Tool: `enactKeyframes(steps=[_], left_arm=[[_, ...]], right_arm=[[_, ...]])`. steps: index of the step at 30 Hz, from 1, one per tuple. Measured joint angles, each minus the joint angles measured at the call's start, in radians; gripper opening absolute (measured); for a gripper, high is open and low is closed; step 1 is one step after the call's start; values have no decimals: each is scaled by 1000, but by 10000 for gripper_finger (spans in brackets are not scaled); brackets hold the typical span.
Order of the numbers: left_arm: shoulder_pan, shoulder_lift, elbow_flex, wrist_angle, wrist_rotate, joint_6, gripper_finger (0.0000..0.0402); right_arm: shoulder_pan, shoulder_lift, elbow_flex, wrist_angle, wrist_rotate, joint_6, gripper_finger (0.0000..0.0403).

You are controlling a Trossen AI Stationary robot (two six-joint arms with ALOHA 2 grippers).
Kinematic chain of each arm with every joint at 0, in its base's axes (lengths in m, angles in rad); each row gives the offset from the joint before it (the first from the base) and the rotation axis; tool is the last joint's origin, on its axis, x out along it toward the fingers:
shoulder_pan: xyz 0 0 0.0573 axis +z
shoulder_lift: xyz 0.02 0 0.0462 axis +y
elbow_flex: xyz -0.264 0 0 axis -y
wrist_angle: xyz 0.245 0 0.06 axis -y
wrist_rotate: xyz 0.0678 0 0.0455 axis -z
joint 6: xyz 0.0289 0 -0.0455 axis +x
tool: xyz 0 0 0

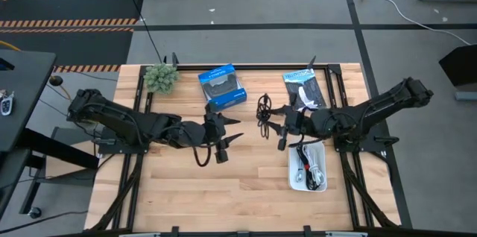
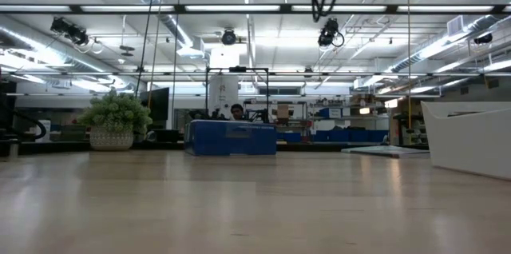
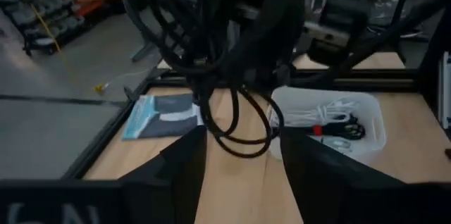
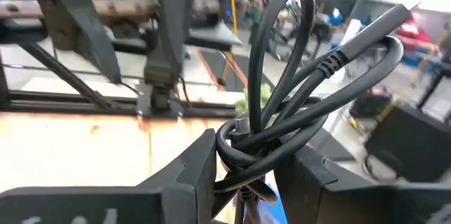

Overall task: Pick and place USB-C Cables
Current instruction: Put the black charger cable into the white bin

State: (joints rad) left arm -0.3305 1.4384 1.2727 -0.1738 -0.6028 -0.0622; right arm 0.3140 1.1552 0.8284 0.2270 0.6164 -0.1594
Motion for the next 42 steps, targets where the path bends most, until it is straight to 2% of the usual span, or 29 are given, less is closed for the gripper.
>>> enactKeyframes(steps=[6, 10, 14, 18, 25, 32, 37, 42], left_arm=[[-20, -28, -1, -54, -36, 191, 170], [-41, -72, 1, -96, -54, 305, 156], [-51, -111, -4, -185, -44, 318, 142], [-51, -130, -3, -258, -29, 316, 132], [-92, -140, -4, -326, 65, 249, 118], [-142, -129, -4, -336, 169, 217, 117], [-141, -129, -4, -336, 208, 195, 117], [-124, -116, -4, -332, 209, 151, 117]], right_arm=[[65, -39, 0, -157, 44, 202, 128], [106, -49, 0, -301, 45, 429, 128], [120, -50, 0, -491, 35, 699, 128], [119, -44, 0, -634, -57, 968, 128], [162, -29, 0, -778, -212, 1297, 128], [214, -28, 0, -1022, -390, 1580, 128], [226, -28, 0, -1138, -447, 1724, 128], [226, -15, 0, -1173, -480, 1743, 128]])
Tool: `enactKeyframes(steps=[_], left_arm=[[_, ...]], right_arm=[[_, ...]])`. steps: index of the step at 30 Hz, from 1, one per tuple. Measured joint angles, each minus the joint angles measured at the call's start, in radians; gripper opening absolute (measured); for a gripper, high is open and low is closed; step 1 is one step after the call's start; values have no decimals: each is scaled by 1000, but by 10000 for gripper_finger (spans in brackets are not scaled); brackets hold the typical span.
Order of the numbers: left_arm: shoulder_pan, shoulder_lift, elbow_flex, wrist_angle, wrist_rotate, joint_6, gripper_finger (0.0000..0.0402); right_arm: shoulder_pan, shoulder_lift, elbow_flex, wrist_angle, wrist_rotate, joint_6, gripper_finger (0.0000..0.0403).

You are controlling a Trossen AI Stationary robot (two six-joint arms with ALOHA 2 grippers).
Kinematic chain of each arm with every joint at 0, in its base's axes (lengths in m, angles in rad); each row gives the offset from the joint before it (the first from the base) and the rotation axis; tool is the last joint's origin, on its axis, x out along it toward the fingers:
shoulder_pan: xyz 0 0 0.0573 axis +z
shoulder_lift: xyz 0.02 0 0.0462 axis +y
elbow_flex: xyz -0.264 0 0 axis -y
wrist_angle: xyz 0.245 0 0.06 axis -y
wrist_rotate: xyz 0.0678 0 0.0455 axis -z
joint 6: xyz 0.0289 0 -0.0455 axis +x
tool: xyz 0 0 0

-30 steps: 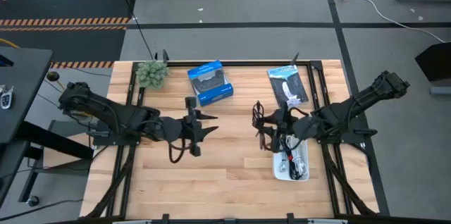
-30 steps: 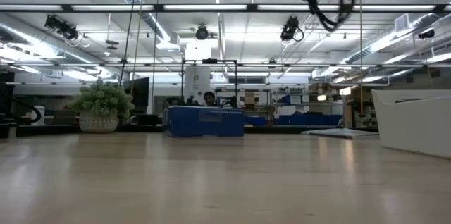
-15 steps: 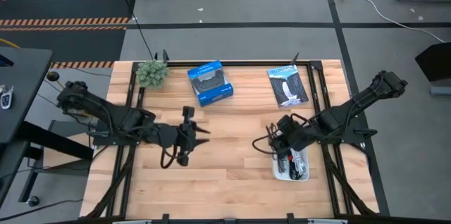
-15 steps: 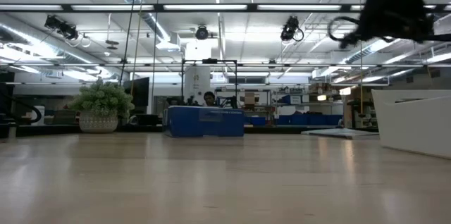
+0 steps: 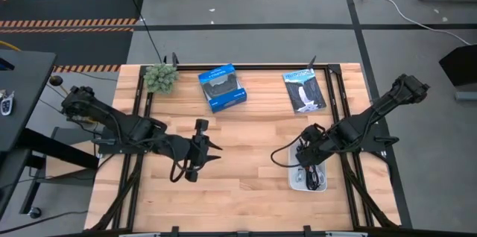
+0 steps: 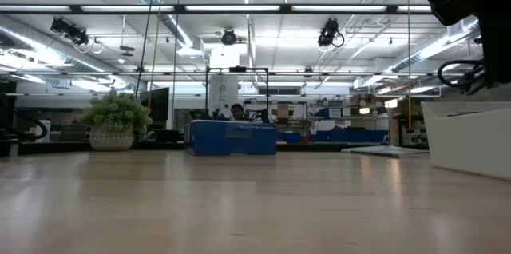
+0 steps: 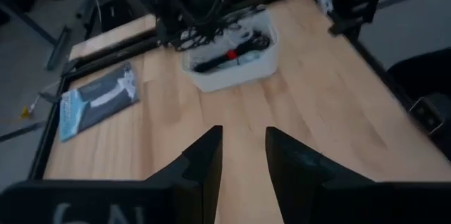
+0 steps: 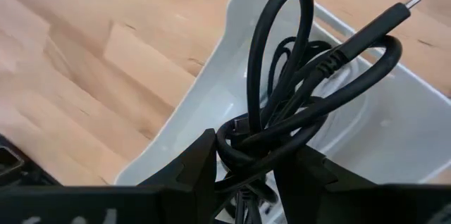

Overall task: Pick and place USB-C Cables
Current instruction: Put the black charger cable into the white bin

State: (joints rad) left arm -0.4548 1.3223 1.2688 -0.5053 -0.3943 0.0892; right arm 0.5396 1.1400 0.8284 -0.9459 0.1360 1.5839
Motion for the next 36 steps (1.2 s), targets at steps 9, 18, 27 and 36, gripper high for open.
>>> enactKeyframes(steps=[9, 18, 27, 36], left_arm=[[10, -1, 0, 2, -8, -6, 117], [11, -1, 0, 6, -12, -7, 117], [11, -1, 0, 6, -12, -7, 117], [11, -1, 0, 2, -12, -8, 117]], right_arm=[[-7, 126, 0, 22, -54, -220, 128], [-45, 184, 0, 99, -132, -253, 128], [-58, 184, 35, 106, -127, -189, 128], [-64, 227, -4, 74, -129, -110, 128]])
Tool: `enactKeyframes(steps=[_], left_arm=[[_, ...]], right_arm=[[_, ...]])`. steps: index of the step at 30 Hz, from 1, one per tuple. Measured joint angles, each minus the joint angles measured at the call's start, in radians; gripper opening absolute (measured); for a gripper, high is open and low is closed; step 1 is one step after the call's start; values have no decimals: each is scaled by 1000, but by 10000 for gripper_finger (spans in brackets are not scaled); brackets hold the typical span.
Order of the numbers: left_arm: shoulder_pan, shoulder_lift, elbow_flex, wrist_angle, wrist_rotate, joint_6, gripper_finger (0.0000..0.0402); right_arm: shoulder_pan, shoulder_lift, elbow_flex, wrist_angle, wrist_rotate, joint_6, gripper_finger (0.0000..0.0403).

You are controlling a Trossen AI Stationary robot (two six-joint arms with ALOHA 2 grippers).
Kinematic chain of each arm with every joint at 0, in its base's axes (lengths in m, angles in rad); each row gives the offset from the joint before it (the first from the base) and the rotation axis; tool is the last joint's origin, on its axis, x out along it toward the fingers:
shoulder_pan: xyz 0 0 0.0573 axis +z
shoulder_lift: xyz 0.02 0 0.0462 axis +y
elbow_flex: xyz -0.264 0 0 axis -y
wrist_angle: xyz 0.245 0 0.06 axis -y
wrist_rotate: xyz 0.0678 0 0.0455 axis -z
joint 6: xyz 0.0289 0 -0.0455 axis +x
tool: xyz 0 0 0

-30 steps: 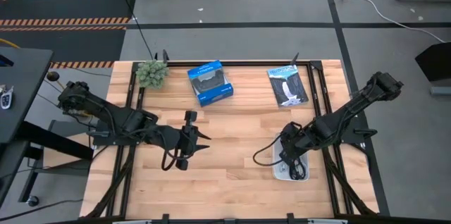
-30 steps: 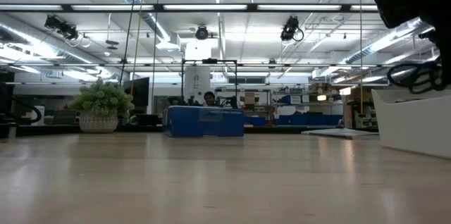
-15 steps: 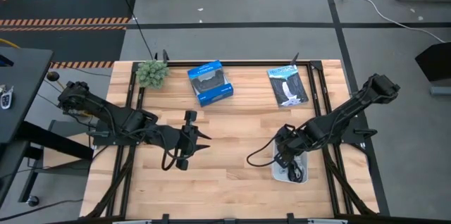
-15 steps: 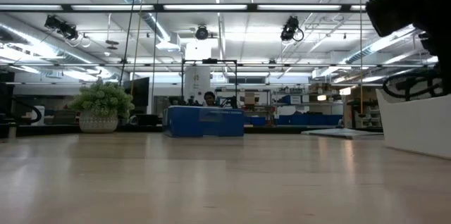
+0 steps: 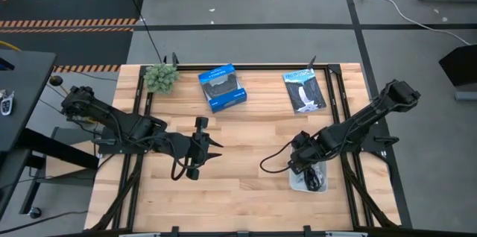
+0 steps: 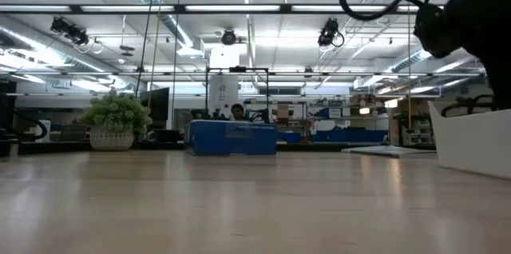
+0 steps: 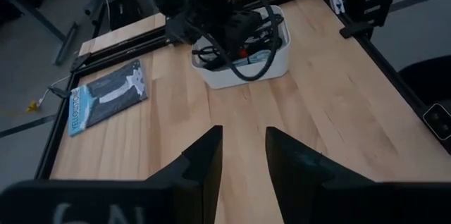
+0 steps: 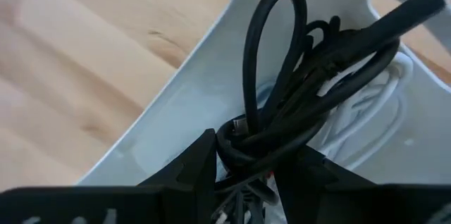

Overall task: Pick and place USB-C Cables
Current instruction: Put the black charger cable into the white bin

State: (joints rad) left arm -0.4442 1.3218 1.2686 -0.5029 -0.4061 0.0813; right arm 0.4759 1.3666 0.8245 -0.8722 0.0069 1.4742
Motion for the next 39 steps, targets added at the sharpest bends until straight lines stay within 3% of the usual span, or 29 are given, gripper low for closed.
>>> enactKeyframes(steps=[15, 29, 39], left_arm=[[0, 0, 0, -1, 0, -1, 117], [0, 0, 0, -3, 0, -2, 117], [0, 0, 0, -4, 0, -2, 117]], right_arm=[[-2, 136, -8, 0, -27, -56, 141], [-7, 135, -13, 1, -48, -62, 202], [-44, 61, -13, -9, -115, -72, 222]])
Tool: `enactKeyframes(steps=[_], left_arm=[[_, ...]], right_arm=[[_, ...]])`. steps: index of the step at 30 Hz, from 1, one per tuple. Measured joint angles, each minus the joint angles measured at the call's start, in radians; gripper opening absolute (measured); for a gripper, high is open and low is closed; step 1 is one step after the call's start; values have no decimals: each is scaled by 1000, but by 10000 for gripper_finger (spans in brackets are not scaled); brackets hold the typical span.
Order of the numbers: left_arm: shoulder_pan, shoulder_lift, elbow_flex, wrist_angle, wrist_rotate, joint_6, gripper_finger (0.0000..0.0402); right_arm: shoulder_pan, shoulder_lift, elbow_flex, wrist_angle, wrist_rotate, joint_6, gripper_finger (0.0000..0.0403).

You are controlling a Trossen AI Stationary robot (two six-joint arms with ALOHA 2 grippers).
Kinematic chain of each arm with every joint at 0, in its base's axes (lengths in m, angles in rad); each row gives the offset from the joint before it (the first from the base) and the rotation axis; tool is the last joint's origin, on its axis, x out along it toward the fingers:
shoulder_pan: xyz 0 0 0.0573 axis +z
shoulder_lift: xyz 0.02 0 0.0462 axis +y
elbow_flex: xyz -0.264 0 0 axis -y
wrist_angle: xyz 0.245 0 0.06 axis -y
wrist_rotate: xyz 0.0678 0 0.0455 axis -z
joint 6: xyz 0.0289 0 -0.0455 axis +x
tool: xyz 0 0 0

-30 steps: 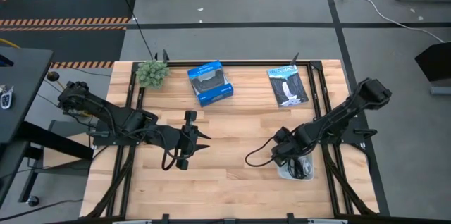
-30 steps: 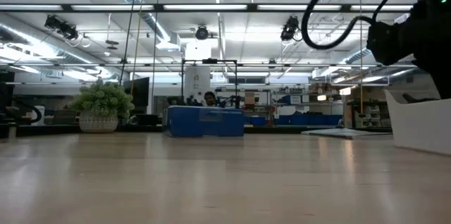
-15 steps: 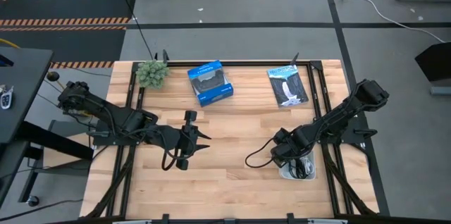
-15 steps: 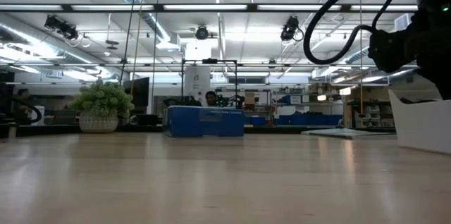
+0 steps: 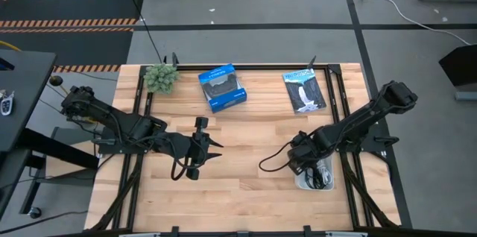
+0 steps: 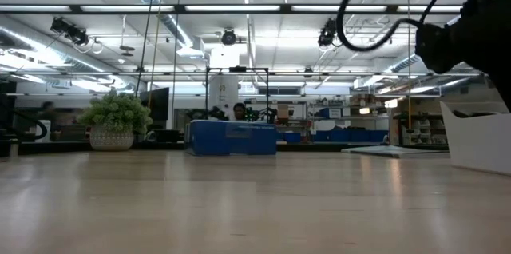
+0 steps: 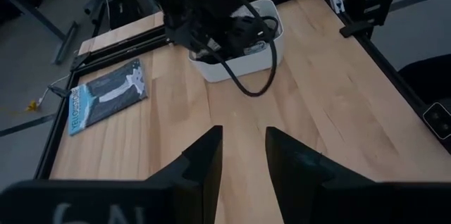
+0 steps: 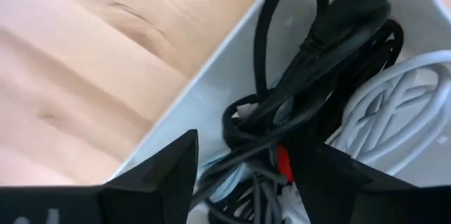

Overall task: Pick and place USB-C Cables
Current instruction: Put the black charger cable into the white bin, then return to Home Position

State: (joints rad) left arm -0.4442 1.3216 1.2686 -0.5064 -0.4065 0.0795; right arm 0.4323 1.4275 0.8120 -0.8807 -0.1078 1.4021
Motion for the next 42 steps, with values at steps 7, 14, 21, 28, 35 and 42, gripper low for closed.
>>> enactKeyframes(steps=[7, 14, 21, 28, 35, 42], left_arm=[[0, 0, 0, 0, 0, 1, 117], [0, 0, 0, 4, 0, 10, 117], [-27, -35, 0, 7, -73, 10, 117], [-32, -124, 0, 23, -149, -42, 117], [-32, -258, 0, 55, -184, -61, 117], [-32, -387, 0, -4, -185, -62, 117]], right_arm=[[-9, -145, 1, -16, 29, -47, 222], [-9, -335, 1, -85, 186, -184, 218], [-10, -539, 1, -24, 383, -439, 198], [-23, -720, 2, 117, 509, -700, 177], [-25, -817, 2, 224, 542, -921, 165], [-25, -873, 2, 273, 592, -1063, 165]])
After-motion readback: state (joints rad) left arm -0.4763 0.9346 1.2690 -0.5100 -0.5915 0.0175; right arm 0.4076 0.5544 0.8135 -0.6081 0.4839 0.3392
